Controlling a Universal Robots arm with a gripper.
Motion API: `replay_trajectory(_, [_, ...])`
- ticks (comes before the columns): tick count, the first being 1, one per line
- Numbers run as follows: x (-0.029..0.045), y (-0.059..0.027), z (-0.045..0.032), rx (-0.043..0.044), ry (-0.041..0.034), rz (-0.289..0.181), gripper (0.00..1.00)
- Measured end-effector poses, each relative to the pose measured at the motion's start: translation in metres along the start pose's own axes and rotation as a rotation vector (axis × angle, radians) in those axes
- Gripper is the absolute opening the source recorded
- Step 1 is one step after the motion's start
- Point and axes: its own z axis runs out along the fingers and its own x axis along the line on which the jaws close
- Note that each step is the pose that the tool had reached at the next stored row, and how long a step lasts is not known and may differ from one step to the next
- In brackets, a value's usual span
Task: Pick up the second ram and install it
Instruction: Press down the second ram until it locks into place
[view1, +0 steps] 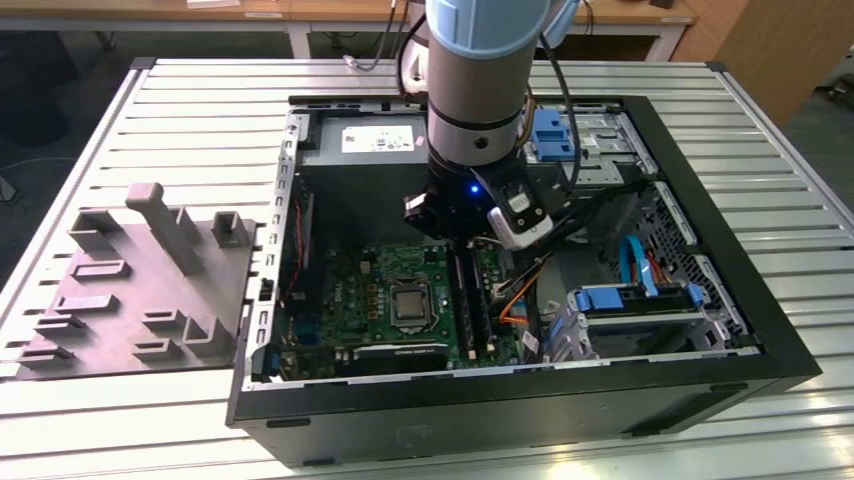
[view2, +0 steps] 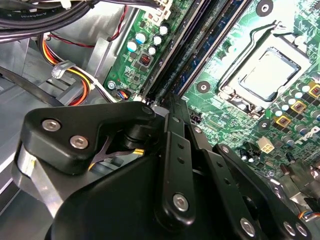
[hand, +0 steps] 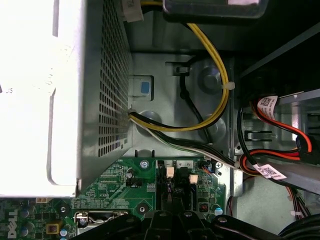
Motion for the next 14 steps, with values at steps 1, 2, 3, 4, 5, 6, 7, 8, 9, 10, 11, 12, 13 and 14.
replay_trajectory(1, [0.0000,0.0000,0.0001,-0.0001,-0.0001,0.000,0.10])
replay_trajectory(2, [0.0000,0.0000,0.0001,-0.0002,-0.0001,0.000,0.10])
replay_trajectory(3, [0.0000,0.0000,0.0002,-0.0001,-0.0001,0.000,0.10])
replay_trajectory(4, [0.0000,0.0000,0.0006,-0.0003,-0.0001,0.000,0.10])
replay_trajectory(5, [0.0000,0.0000,0.0010,-0.0003,-0.0001,0.000,0.10])
replay_trajectory(6, [0.0001,-0.0001,0.0011,0.0000,0.0000,0.000,0.10])
replay_trajectory(7, [0.0001,-0.0001,0.0011,0.0001,0.0000,0.000,0.10])
replay_trajectory(8, [0.0001,-0.0001,0.0012,0.0001,0.0000,0.000,0.10])
replay_trajectory(9, [0.0001,-0.0001,0.0013,-0.0001,-0.0001,0.000,0.10])
replay_trajectory(10, [0.0001,-0.0001,0.0013,-0.0002,-0.0001,0.000,0.10])
replay_trajectory(11, [0.0001,-0.0001,0.0013,-0.0002,-0.0001,0.000,0.10])
replay_trajectory(12, [0.0001,-0.0001,0.0015,-0.0002,-0.0001,0.000,0.10])
replay_trajectory(13, [0.0001,-0.0001,0.0017,-0.0002,-0.0001,0.000,0.10])
replay_trajectory(14, [0.0001,-0.0001,0.0017,-0.0003,-0.0001,0.000,0.10])
